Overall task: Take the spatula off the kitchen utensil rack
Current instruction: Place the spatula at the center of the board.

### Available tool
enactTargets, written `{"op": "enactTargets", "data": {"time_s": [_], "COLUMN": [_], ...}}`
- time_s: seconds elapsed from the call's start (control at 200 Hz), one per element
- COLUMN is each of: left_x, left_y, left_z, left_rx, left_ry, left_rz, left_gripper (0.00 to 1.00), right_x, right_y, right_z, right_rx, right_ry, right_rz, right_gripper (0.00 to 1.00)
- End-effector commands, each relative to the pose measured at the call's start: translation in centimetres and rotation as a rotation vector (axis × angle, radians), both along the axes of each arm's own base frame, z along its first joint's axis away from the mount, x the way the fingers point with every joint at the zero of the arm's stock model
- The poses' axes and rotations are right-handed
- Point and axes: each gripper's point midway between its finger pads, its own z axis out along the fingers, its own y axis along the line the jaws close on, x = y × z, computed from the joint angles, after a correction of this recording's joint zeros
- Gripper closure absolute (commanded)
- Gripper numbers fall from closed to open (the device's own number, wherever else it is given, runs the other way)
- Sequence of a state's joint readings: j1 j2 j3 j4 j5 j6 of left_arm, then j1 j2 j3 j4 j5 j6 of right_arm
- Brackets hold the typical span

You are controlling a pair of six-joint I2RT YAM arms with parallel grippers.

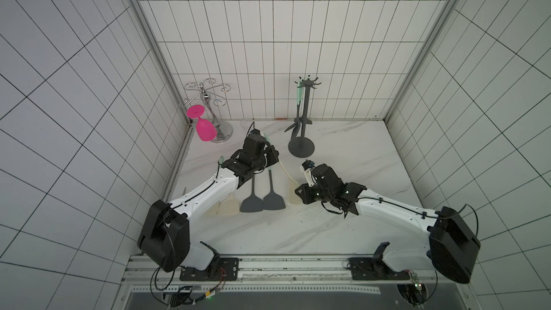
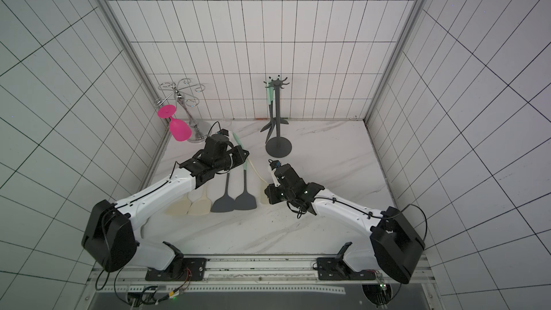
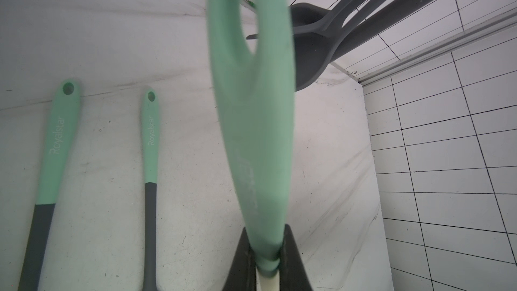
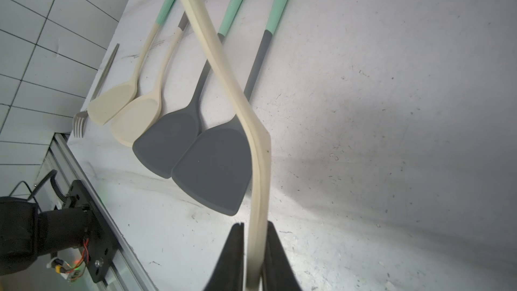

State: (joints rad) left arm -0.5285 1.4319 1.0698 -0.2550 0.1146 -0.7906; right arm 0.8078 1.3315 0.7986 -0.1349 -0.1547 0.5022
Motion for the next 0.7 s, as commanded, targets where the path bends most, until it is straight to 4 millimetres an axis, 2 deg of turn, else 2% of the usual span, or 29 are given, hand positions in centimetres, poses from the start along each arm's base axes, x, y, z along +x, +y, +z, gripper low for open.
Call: {"op": "enactTargets", "data": {"time_s": [0.0,0.045,0.155,0.25,0.395,0.555,0.615,0.695], "left_x": [0.0,-0.3,-1.3,-1.8,-2.0,-2.7,-2.7,-2.5], "left_y": [-0.4,-0.8,-1.3,-1.0,-1.4,-3.9,-4.9,-5.9], "left_z": [4.0,4.9,7.0,7.4,5.5,2.5,2.0,1.7], "left_rx": [-0.033,-0.043,-0.041,-0.032,-0.074,-0.113,-0.15,-0.199], "left_ry": [-0.127,-0.164,-0.258,-0.292,-0.218,-0.087,-0.059,-0.032], "left_rz": [-0.086,-0.138,-0.238,-0.249,-0.211,-0.208,-0.219,-0.236], "left_gripper": [0.95,0.87,0.56,0.43,0.43,0.49,0.51,0.6], "right_x": [0.1,0.1,0.4,0.7,1.1,1.4,1.5,1.5], "right_y": [-0.7,-1.0,-1.8,-2.0,-1.5,-0.2,0.2,0.5], "right_z": [1.9,2.4,3.6,4.7,5.4,5.6,5.6,5.3], "right_rx": [0.003,0.009,0.082,0.222,0.367,0.514,0.549,0.569], "right_ry": [-0.062,-0.069,-0.033,0.05,0.143,0.216,0.242,0.277], "right_rz": [-0.009,-0.006,-0.005,0.012,0.027,0.027,0.029,0.029], "right_gripper": [1.0,1.0,1.0,1.0,1.0,1.0,1.0,1.0]}}
